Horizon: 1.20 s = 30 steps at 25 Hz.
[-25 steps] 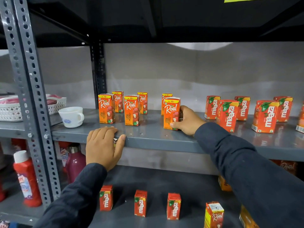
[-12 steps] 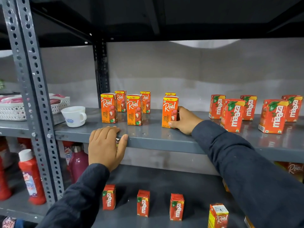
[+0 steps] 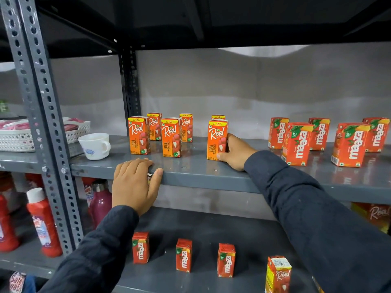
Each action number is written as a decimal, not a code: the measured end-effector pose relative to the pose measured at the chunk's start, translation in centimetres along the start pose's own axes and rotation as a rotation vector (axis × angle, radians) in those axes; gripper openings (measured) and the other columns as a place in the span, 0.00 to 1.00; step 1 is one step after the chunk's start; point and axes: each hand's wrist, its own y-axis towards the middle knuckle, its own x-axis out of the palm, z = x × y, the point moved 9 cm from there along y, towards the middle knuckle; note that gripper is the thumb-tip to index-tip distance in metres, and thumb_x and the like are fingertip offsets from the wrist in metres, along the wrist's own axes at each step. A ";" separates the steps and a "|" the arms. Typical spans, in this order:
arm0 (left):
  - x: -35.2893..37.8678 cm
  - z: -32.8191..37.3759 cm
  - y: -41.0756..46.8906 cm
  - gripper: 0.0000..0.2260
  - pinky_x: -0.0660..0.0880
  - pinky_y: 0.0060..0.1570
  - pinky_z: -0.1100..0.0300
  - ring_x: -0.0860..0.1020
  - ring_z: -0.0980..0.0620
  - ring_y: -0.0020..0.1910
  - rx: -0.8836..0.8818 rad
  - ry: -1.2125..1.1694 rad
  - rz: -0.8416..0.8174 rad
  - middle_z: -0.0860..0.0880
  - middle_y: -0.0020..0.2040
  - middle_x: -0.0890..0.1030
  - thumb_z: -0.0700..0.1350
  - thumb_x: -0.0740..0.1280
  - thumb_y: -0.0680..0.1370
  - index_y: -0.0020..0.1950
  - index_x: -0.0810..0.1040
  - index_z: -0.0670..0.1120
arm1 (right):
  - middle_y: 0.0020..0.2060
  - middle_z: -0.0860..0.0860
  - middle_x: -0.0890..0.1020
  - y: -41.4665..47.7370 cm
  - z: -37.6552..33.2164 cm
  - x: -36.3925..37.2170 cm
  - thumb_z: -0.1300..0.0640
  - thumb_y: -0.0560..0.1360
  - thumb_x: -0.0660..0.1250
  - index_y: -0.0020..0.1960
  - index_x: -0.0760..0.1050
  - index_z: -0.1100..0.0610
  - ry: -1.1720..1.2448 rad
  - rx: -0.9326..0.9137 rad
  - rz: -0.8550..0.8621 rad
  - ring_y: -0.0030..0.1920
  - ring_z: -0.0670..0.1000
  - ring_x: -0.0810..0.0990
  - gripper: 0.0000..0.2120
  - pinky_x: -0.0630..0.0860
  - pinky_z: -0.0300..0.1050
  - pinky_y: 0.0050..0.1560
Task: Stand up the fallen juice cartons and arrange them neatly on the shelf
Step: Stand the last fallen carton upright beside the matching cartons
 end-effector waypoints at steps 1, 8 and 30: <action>0.0 0.0 0.0 0.23 0.71 0.56 0.46 0.80 0.39 0.50 0.001 0.005 -0.005 0.41 0.50 0.84 0.56 0.57 0.78 0.52 0.82 0.39 | 0.68 0.52 0.73 0.0 0.0 0.0 0.55 0.75 0.67 0.71 0.61 0.54 -0.003 -0.002 -0.003 0.65 0.54 0.73 0.27 0.68 0.46 0.63; 0.1 -0.1 -0.1 0.24 0.69 0.58 0.46 0.80 0.39 0.53 -0.017 0.003 -0.053 0.42 0.53 0.84 0.57 0.55 0.79 0.55 0.81 0.40 | 0.69 0.52 0.71 0.0 0.0 0.0 0.56 0.76 0.65 0.74 0.57 0.56 -0.042 0.010 0.014 0.66 0.56 0.72 0.29 0.69 0.47 0.64; 1.4 7.1 0.4 0.23 0.69 0.49 0.42 0.78 0.33 0.44 -0.153 0.136 -0.052 0.36 0.42 0.81 0.56 0.54 0.78 0.46 0.81 0.41 | 0.69 0.59 0.62 -11.5 9.8 -15.1 0.65 0.69 0.69 0.76 0.48 0.56 0.000 -0.005 0.567 0.69 0.58 0.64 0.43 0.63 0.49 0.69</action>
